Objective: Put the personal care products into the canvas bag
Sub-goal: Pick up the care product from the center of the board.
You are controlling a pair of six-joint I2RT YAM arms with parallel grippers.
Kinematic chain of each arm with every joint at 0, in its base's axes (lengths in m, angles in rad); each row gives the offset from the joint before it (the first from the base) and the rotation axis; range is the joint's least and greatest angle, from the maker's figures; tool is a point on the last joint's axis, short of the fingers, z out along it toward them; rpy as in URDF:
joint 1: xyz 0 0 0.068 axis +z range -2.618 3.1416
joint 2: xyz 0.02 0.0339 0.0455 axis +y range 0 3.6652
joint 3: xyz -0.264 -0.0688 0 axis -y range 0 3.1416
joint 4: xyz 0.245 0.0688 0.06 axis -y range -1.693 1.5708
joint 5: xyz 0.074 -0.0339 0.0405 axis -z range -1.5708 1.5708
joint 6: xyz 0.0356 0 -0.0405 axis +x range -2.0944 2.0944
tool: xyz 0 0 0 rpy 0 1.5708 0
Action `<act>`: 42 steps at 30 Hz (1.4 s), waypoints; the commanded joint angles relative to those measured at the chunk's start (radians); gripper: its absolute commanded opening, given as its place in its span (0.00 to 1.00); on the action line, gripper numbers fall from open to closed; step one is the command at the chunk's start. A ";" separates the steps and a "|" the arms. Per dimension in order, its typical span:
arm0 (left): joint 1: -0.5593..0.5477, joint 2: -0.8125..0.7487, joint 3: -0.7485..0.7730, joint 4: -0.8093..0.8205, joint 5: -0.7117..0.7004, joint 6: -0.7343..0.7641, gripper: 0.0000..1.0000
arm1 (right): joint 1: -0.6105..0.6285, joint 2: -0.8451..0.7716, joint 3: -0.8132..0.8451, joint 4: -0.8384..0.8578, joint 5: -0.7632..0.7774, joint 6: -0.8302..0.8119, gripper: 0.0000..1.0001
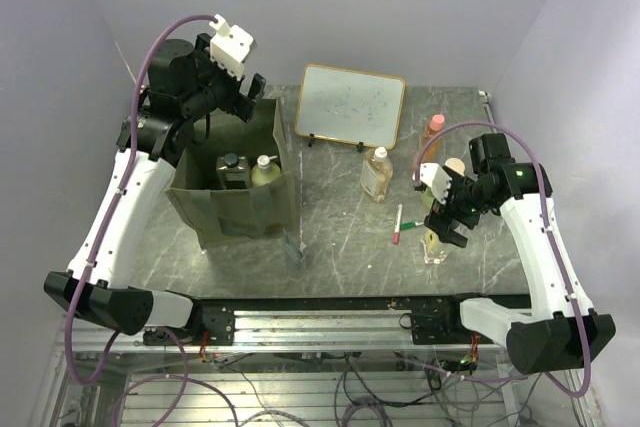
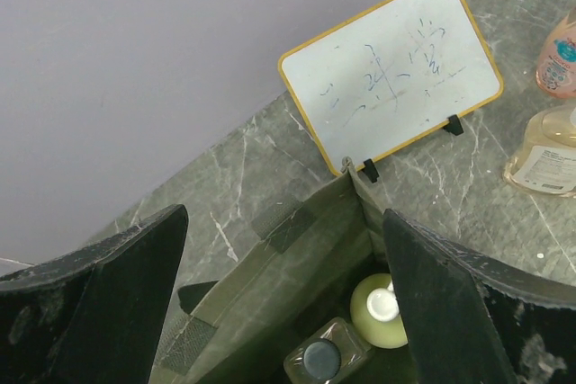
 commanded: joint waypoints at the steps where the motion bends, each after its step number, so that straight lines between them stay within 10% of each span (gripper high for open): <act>1: -0.005 0.008 0.038 0.011 0.033 -0.007 0.99 | -0.001 -0.001 -0.044 -0.018 0.038 -0.102 1.00; 25: -0.007 0.043 0.046 0.015 0.053 0.004 0.97 | 0.024 0.056 -0.184 0.122 0.073 -0.311 0.91; 42: -0.011 0.069 0.052 0.032 0.012 -0.010 0.97 | 0.110 -0.005 -0.090 0.044 -0.078 -0.198 0.36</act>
